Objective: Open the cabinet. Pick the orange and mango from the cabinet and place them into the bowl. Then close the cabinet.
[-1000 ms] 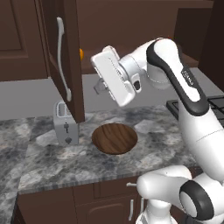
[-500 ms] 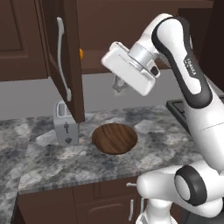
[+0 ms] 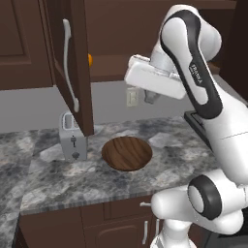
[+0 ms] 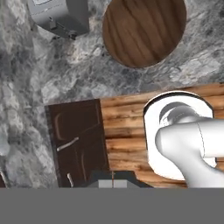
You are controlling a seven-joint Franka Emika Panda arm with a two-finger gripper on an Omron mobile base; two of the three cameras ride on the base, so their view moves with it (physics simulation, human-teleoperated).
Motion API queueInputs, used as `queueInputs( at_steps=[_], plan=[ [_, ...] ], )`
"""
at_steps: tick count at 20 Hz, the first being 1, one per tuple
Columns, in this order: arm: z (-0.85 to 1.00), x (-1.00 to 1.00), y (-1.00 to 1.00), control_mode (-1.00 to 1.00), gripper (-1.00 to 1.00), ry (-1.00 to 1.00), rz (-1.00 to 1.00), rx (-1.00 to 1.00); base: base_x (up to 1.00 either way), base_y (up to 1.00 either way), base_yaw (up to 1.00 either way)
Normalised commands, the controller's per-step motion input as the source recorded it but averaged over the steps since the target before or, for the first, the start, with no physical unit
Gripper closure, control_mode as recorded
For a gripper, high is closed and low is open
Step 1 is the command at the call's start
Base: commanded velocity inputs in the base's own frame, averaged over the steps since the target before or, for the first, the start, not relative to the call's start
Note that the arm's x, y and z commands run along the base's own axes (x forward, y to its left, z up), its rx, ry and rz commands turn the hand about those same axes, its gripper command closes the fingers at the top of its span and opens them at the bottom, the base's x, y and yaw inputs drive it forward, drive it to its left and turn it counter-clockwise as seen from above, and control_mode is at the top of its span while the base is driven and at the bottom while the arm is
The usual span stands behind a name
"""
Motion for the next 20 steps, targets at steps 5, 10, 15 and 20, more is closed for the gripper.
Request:
queueInputs(
  at_steps=[5,10,15,20],
  plan=[
    [-0.27,0.0,-0.39,-1.0,1.0,-0.29,0.0,-0.32,0.0,0.0,0.0],
    [-0.15,0.0,-0.45,-1.0,1.0,-0.28,0.0,-0.3,0.0,0.0,0.0],
    [-0.03,0.0,-0.55,-1.0,1.0,-0.1,0.0,-0.19,0.0,0.0,0.0],
    [0.0,0.0,-0.42,-1.0,1.0,-0.1,0.04,-0.09,0.0,0.0,0.0]
  ],
)
